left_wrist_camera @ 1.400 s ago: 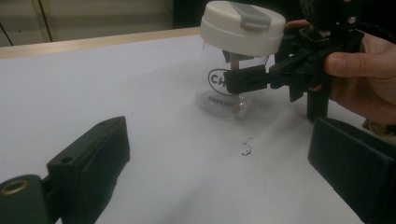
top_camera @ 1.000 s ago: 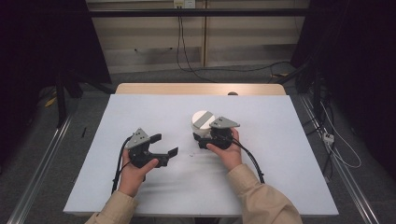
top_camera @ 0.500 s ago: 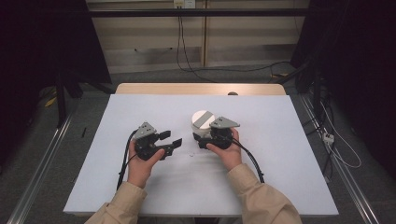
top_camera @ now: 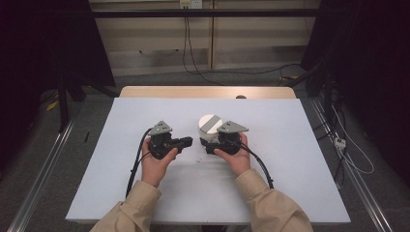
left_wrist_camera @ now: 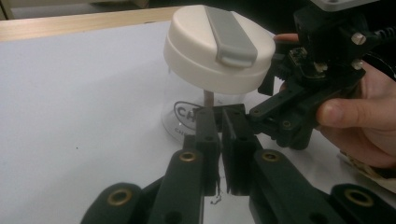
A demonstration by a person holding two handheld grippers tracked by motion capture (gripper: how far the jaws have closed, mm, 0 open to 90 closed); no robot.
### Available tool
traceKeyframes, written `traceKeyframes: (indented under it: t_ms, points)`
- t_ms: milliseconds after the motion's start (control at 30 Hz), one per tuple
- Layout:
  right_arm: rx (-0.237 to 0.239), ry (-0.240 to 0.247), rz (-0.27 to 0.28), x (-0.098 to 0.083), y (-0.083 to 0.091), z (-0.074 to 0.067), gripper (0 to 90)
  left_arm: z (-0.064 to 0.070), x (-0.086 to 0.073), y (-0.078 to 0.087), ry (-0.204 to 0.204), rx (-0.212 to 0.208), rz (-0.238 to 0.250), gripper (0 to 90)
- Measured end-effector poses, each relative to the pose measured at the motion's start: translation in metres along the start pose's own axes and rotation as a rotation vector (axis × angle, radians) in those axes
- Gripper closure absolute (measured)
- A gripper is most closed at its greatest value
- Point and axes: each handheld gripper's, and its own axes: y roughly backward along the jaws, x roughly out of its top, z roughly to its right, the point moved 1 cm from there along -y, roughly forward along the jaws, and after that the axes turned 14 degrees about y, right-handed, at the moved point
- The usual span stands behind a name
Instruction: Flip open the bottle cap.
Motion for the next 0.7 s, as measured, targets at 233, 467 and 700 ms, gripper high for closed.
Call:
traceKeyframes:
  t_ms: [233,467,700]
  points:
    - [0.001,0.001,0.0,0.0,0.0,0.0,18.4,0.008,0.007,-0.008,-0.027,0.006,-0.022,90.0]
    - [-0.001,0.003,-0.001,0.0,0.0,0.0,18.4,0.01,0.01,-0.015,-0.024,0.013,-0.029,90.0]
    - [-0.003,0.005,0.0,0.0,0.0,0.0,18.4,0.013,0.012,-0.019,-0.038,0.026,-0.034,90.0]
